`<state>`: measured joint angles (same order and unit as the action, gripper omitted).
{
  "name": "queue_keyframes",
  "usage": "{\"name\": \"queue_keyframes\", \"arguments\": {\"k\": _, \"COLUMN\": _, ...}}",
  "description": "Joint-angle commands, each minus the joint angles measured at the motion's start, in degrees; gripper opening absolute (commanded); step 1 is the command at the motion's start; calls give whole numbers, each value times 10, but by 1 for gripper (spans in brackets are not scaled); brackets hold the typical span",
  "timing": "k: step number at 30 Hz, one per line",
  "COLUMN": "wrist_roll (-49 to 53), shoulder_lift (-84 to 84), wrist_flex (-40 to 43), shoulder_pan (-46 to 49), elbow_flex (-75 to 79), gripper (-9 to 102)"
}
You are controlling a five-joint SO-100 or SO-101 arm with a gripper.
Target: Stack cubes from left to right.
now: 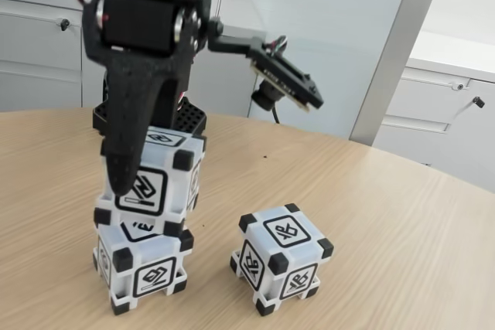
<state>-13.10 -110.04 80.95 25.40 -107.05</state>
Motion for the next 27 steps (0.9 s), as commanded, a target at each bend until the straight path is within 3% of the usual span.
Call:
{"name": "queue_keyframes", "arguments": {"k": 1, "wrist_roll": 8, "shoulder_lift": 4, "wrist_flex": -6, "shoulder_pan": 6, "elbow_flex": 33, "gripper": 13}}
{"name": "queue_keyframes", "arguments": {"k": 27, "wrist_roll": 81, "shoulder_lift": 8, "wrist_flex": -6, "shoulder_pan": 1, "elbow_flex": 28, "gripper": 20}}
